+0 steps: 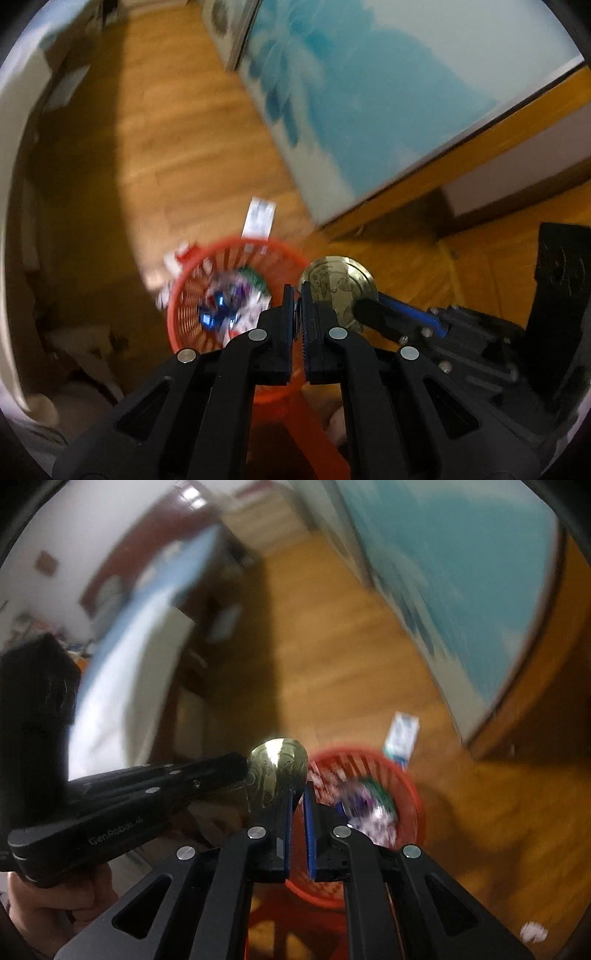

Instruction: Collect trash

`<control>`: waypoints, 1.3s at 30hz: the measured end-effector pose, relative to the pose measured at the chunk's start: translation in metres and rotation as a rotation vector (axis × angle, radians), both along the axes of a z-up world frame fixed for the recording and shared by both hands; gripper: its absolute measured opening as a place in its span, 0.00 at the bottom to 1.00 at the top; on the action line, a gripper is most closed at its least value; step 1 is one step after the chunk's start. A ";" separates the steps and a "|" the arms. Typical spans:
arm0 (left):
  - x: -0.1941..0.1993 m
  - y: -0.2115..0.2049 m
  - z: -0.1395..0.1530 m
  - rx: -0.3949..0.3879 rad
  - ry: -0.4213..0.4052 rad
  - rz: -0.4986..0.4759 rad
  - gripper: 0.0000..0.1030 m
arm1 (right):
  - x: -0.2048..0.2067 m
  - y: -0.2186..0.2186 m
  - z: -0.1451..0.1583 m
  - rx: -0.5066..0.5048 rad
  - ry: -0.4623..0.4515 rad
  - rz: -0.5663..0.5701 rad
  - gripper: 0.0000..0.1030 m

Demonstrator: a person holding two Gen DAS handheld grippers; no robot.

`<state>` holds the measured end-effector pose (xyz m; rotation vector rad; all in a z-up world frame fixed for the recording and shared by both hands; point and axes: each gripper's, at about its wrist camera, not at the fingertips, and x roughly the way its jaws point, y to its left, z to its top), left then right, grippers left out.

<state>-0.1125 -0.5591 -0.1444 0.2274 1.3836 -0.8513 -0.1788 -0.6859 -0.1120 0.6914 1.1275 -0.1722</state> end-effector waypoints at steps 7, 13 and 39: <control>-0.001 -0.004 -0.015 0.059 0.006 0.005 0.04 | 0.002 0.019 -0.001 -0.054 0.041 0.018 0.14; 0.000 0.004 -0.013 0.085 -0.040 0.064 0.37 | 0.013 0.028 0.001 -0.197 0.071 0.008 0.57; 0.071 0.315 0.212 -0.338 -0.628 0.526 0.84 | 0.144 0.219 0.247 -0.407 -0.464 0.192 0.93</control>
